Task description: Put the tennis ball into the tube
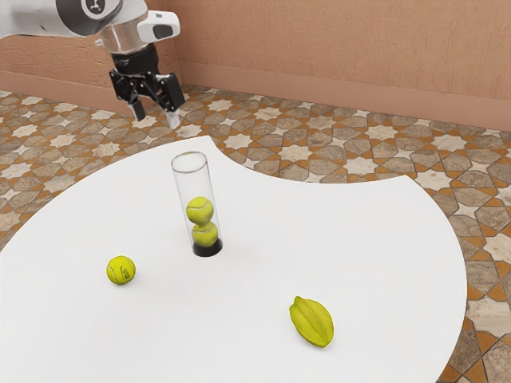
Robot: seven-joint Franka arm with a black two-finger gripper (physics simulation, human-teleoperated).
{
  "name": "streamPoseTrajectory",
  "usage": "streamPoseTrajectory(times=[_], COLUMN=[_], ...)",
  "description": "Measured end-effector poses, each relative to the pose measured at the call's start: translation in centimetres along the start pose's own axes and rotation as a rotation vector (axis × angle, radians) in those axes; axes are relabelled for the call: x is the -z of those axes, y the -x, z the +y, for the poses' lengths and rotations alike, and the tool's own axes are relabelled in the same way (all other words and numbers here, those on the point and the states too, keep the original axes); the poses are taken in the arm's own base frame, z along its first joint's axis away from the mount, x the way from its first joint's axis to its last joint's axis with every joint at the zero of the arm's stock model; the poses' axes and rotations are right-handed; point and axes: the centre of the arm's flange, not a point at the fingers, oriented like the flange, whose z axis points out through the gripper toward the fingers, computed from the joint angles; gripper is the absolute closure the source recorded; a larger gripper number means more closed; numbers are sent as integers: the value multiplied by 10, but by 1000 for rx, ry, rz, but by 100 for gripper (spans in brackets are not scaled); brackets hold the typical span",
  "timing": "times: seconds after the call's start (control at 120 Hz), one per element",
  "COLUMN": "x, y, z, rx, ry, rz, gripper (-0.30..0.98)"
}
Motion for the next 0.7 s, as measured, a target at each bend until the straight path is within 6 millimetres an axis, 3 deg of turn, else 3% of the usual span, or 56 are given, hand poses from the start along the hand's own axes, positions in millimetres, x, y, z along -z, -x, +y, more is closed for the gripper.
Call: streamPoseTrajectory(times=[0.15,0.233,0.267,0.333,0.375,0.583,0.7], x=[0,-17,-33,-80,-107,-223,-259], y=[4,30,48,88,104,130,131], z=[-3,-12,-25,-101,-124,-135,-143], rx=[-9,-7,9,160,214,281,309], ry=[5,48,70,92,97,85,60], rz=[-10,-59,-92,-164,-194,-276,-282], gripper=[2,2,2,2,2,2,2])
